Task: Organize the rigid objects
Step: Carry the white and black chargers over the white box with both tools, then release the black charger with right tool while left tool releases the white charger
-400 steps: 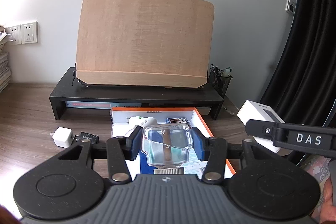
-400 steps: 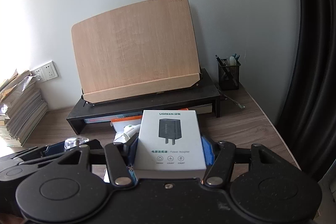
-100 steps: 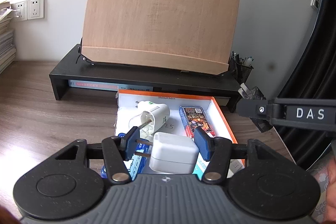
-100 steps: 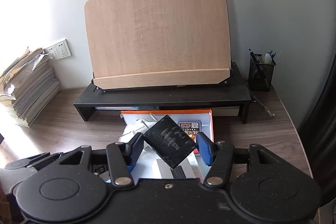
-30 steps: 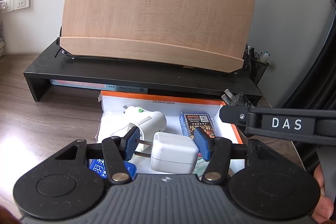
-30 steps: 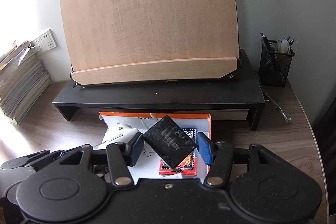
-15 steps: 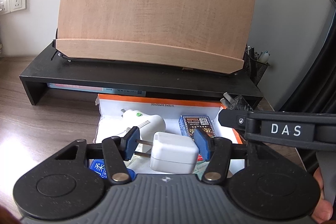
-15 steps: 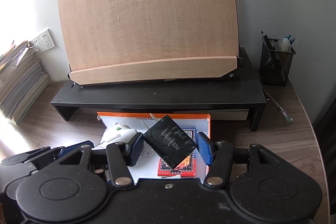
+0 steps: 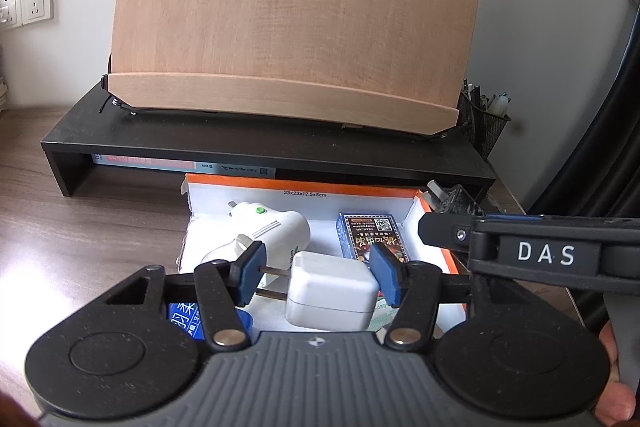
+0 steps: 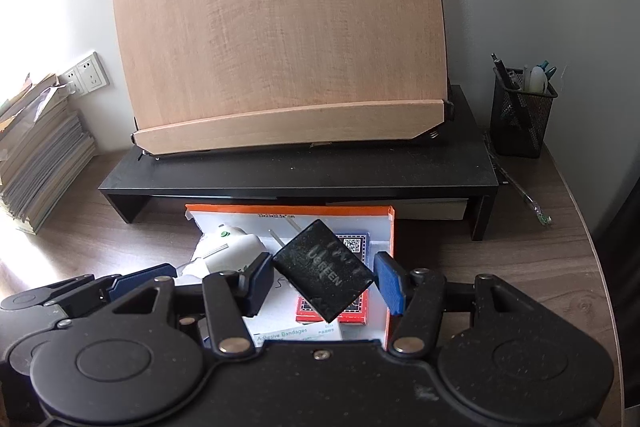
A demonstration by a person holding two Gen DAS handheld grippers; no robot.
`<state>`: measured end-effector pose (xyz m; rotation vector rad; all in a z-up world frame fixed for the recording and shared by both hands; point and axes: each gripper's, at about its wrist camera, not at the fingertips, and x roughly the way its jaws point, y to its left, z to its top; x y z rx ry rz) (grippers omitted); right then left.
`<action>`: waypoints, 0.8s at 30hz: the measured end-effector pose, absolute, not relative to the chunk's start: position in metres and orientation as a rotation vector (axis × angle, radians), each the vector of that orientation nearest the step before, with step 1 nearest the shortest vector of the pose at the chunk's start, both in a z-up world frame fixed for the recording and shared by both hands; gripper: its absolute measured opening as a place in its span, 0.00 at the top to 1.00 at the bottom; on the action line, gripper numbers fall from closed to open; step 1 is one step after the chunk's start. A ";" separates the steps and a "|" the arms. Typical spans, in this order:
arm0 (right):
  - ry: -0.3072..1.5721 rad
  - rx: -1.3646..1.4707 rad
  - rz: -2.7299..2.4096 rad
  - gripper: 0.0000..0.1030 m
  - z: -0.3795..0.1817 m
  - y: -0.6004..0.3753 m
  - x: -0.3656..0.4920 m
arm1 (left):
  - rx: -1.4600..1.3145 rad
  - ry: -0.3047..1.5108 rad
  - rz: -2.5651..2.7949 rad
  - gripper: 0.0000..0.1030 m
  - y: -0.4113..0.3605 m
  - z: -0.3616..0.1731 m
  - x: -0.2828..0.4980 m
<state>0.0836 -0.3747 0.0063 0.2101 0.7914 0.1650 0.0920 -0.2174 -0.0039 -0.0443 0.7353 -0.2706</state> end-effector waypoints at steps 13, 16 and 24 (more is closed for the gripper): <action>0.801 0.215 0.167 0.34 0.002 -0.375 0.091 | -0.047 0.745 -0.268 0.44 -0.217 -0.009 0.100; 0.807 0.215 0.171 0.34 0.000 -0.374 0.095 | -0.049 0.752 -0.267 0.44 -0.217 -0.011 0.105; 0.815 0.222 0.183 0.30 -0.005 -0.371 0.106 | -0.058 0.772 -0.279 0.44 -0.215 -0.018 0.117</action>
